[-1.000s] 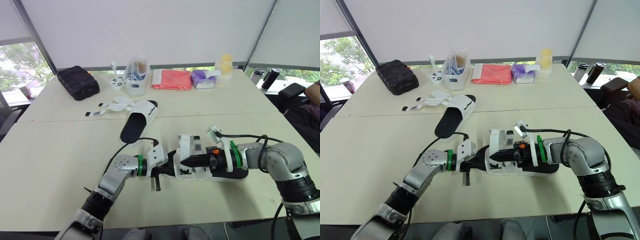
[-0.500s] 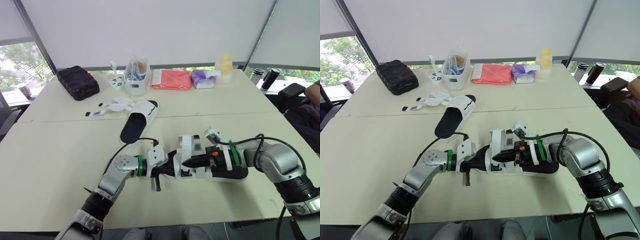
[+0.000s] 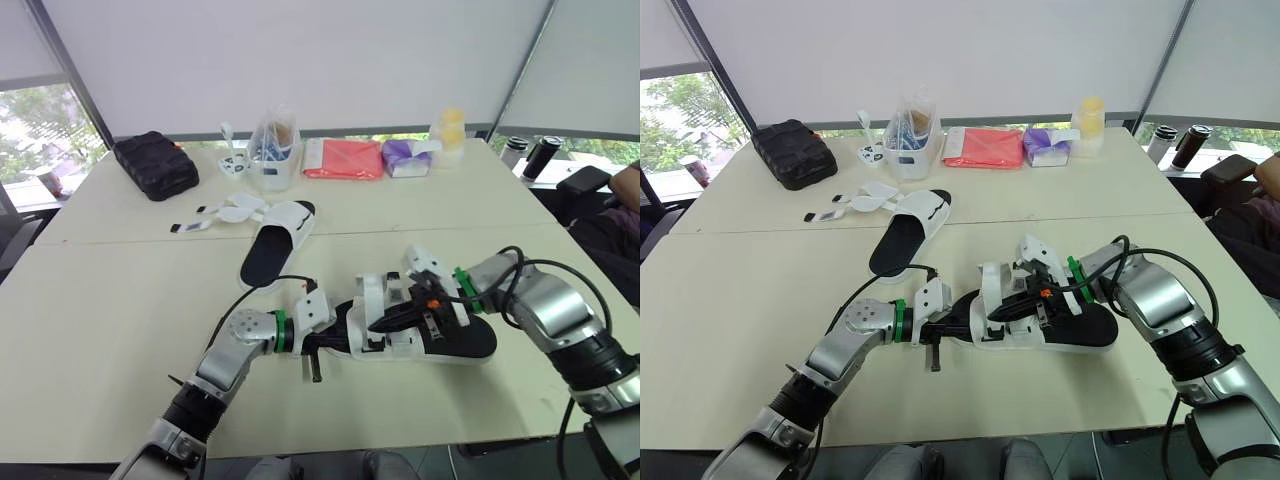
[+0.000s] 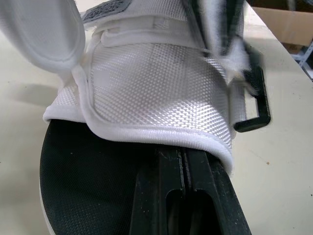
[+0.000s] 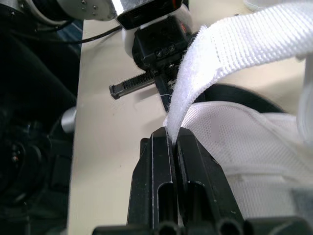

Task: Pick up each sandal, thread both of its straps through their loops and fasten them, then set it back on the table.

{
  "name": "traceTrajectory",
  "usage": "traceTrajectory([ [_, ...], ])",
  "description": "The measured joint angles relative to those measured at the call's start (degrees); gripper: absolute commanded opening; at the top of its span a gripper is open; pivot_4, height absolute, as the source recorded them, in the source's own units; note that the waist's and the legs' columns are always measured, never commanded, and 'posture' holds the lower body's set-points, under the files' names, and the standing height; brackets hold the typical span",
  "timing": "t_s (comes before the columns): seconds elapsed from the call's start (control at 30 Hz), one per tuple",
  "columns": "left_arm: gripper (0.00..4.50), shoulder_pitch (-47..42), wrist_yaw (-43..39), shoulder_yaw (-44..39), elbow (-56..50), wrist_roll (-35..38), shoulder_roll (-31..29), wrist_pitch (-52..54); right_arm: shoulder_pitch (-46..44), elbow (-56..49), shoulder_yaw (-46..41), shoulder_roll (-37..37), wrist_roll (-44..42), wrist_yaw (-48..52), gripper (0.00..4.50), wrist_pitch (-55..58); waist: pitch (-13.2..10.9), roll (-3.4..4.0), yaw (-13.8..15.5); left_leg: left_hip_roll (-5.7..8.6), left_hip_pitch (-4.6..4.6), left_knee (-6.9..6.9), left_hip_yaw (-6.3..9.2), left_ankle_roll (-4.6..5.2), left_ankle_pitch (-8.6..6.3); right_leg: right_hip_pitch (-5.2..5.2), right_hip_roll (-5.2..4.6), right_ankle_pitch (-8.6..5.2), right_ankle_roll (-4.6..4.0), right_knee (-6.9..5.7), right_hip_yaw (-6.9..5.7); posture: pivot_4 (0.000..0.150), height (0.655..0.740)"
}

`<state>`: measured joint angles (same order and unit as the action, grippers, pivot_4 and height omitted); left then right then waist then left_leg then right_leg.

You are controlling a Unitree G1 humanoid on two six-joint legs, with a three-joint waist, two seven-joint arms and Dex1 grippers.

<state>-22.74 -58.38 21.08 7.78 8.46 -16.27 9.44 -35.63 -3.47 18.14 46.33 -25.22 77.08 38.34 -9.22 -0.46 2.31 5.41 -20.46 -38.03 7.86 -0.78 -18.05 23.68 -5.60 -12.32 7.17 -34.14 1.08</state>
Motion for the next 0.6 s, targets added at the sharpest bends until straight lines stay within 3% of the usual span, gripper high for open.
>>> traceTrajectory([
  [0.2,0.00,0.11,0.11,-0.18,-0.03,0.01,0.25,0.23,-0.38,0.84,0.41,-1.48,1.39,0.49,0.08,0.18,-0.01,0.02,0.03,0.00,0.00,0.00,0.00,0.00,0.00,0.00,-0.01,0.00,-0.01,0.00,0.00,0.150,0.7400],
  [0.6,0.00,0.49,0.64,-0.35,-0.14,0.02,0.52,0.28,-0.43,-1.74,-3.02,-2.03,-5.67,-0.20,0.08,14.64,-0.01,0.02,0.04,0.01,-0.02,0.00,0.01,0.00,0.00,0.01,-0.02,0.00,-0.02,0.01,0.01,0.150,0.7400],
])
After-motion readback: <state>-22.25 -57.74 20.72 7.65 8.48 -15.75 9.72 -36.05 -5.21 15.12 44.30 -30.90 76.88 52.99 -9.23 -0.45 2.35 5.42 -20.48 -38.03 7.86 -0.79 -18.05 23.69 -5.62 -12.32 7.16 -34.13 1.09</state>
